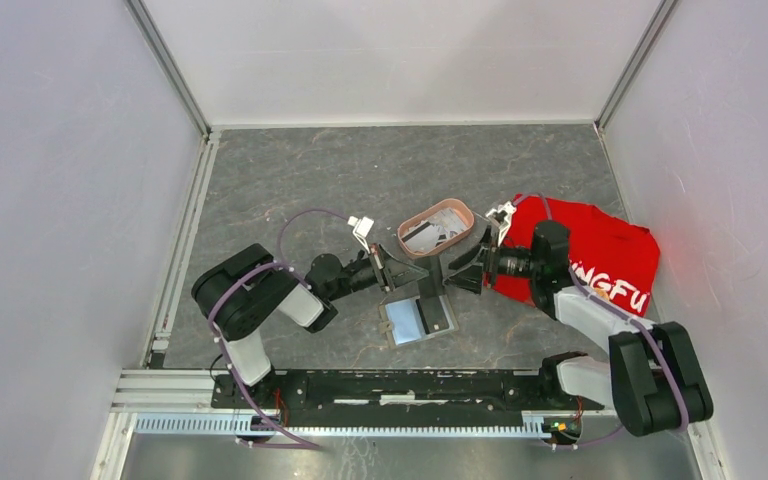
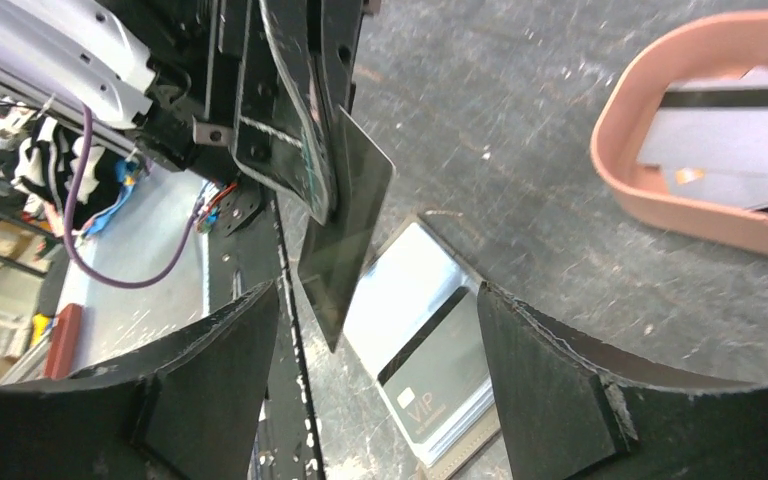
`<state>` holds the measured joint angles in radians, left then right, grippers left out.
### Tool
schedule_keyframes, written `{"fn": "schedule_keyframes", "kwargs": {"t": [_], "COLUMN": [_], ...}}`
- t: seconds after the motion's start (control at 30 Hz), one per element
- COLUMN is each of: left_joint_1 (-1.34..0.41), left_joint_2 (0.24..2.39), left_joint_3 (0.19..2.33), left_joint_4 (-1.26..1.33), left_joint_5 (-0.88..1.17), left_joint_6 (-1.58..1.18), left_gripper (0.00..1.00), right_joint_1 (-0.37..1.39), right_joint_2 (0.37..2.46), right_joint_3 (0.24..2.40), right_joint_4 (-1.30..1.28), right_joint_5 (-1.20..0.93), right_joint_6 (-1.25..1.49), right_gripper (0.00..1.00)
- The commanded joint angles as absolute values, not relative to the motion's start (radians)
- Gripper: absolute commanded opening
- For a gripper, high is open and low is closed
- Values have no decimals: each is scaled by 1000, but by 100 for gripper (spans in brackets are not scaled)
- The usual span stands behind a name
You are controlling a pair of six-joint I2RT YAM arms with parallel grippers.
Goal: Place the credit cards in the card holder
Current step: Pick up the credit card from the storage box.
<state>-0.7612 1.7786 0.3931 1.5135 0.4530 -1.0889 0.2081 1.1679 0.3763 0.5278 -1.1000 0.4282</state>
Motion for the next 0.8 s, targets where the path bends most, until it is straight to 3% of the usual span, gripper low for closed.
{"fn": "schedule_keyframes", "kwargs": {"t": [0.0,0.27,0.47,0.63,0.73,0.77], "left_joint_1": [-741,-741,-741,-744,-744,-743], "left_joint_2": [1753,1772,1769,1764,1756,1745], "left_joint_3": [408,419,423,414,399,389], "left_joint_4": [1737,1738,1737,1737,1737,1737], "left_joint_5": [579,598,604,596,578,565], "left_joint_6": [-1084,-1083,-1087,-1086,-1083,-1079], "left_gripper": [2,2,2,2,5,10], "right_joint_1": [251,300,299,300,299,300], "right_joint_2": [1222,1226,1252,1265,1262,1258], "right_joint_3": [416,425,419,409,404,399], "right_joint_4": [509,533,616,704,708,702], "right_joint_5": [-1168,-1170,-1157,-1166,-1159,-1152], "right_joint_6": [369,399,494,586,601,597], "right_gripper": [77,58,50,29,2,0]}}
